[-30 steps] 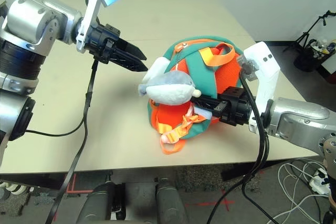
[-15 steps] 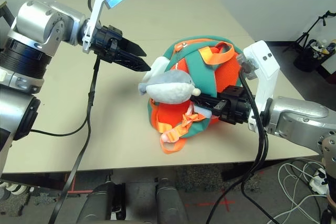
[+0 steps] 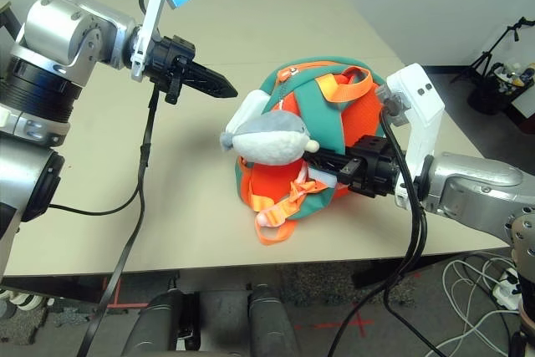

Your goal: Put the pencil case into the backpack and zip it.

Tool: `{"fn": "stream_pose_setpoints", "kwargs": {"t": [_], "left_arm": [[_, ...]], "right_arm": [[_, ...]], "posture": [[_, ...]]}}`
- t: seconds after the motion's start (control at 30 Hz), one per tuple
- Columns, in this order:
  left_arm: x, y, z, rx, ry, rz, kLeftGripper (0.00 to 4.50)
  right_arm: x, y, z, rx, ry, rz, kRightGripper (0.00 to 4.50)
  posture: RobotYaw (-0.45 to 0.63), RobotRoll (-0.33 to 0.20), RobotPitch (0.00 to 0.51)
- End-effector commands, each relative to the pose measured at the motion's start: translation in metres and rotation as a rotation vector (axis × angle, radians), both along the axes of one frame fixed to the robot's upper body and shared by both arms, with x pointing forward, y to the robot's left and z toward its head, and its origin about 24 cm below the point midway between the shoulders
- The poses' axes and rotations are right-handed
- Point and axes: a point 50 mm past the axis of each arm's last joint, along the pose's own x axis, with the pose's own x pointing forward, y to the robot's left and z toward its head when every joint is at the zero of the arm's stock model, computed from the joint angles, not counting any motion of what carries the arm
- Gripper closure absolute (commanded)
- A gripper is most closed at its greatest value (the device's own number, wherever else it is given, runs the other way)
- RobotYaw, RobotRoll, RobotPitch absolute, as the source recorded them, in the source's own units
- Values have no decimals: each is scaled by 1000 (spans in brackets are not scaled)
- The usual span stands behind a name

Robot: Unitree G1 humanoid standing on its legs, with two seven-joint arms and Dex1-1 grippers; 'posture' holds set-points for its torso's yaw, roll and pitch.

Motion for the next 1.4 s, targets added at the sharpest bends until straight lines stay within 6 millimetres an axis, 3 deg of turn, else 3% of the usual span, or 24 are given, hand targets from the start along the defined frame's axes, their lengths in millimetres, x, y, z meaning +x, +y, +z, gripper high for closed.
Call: {"fn": "stream_pose_setpoints", "kwargs": {"t": [0.03, 0.9, 1.07, 1.4], "left_arm": [[0, 0, -5, 27, 18, -8, 4500], [7, -9, -42, 77, 73, 17, 4500], [6, -21, -49, 81, 63, 14, 4500], [2, -71, -69, 4, 100, 10, 4500]], "right_arm": [[0, 1, 2, -3, -7, 6, 4308], [-5, 4, -1, 6, -3, 2, 4308], [-6, 5, -1, 8, -2, 2, 4308], [-7, 5, -1, 9, 1, -1, 4308]], "posture": [[-126, 0, 74], [-160, 0, 89], [-169, 0, 89], [-182, 0, 92]]}}
